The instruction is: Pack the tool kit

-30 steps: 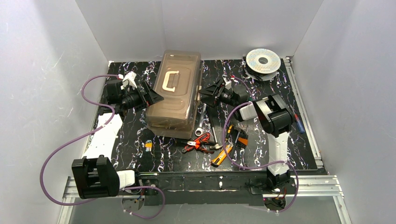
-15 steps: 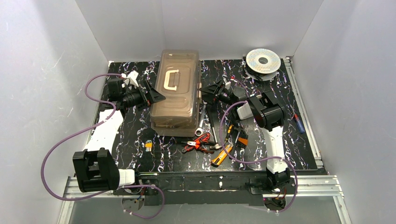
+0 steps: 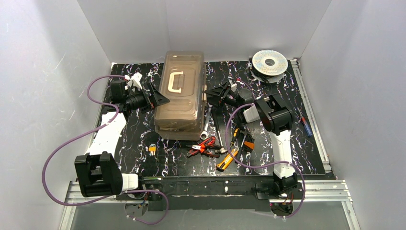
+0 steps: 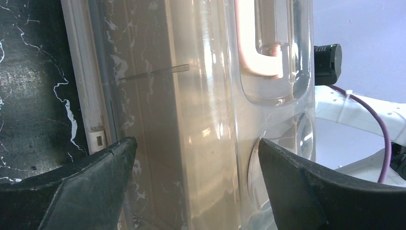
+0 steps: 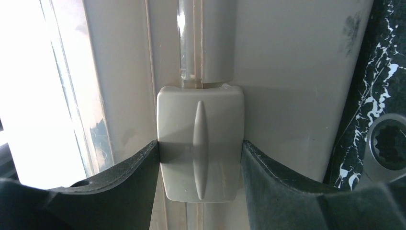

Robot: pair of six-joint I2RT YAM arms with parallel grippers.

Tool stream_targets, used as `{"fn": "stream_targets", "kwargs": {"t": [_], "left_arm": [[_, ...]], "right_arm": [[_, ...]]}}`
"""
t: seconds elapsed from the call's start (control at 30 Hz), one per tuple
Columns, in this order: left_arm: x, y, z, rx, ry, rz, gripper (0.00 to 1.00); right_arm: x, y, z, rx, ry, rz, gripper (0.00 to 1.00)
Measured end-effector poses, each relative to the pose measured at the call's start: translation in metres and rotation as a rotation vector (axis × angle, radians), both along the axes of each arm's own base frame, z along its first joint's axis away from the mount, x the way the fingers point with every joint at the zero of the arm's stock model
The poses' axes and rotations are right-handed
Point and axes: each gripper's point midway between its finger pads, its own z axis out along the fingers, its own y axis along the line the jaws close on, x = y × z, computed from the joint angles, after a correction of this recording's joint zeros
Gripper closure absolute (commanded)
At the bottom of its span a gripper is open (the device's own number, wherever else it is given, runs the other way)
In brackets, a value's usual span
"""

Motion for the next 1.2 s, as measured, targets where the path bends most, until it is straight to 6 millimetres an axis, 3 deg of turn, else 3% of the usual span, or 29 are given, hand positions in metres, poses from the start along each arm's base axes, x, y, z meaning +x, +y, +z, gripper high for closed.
{"fn": "stream_targets", "kwargs": {"t": [0.13, 0.5, 0.67, 0.7, 0.8, 0.83, 1.03, 1.2], "left_arm": [[-0.001, 0.001, -0.001, 0.01, 0.001, -0.002, 0.04], [-0.003, 0.001, 0.0, 0.026, -0.009, -0.008, 0.04], [-0.005, 0.0, -0.001, 0.032, -0.001, -0.012, 0.04], [-0.005, 0.0, -0.001, 0.033, -0.001, -0.011, 0.04], [-0.006, 0.0, -0.001, 0.036, -0.001, -0.01, 0.04], [-0.006, 0.0, -0.001, 0.036, -0.002, -0.01, 0.04], [-0.006, 0.0, -0.001, 0.037, 0.0, -0.01, 0.02], [-0.01, 0.001, 0.001, 0.056, -0.016, -0.02, 0.02]], "right_arm": [[-0.003, -0.003, 0.001, -0.051, 0.005, -0.009, 0.66], [-0.014, -0.013, 0.004, -0.223, 0.007, -0.011, 0.7], [-0.016, -0.02, 0.018, -0.285, -0.057, -0.026, 0.7], [-0.016, -0.023, 0.021, -0.298, -0.062, -0.031, 0.67], [-0.018, -0.026, 0.031, -0.329, -0.098, -0.046, 0.29], [-0.018, -0.027, 0.034, -0.339, -0.113, -0.049, 0.25], [-0.023, -0.029, 0.035, -0.299, -0.141, -0.044, 0.18], [-0.022, -0.038, 0.012, -0.254, -0.095, -0.025, 0.16]]}}
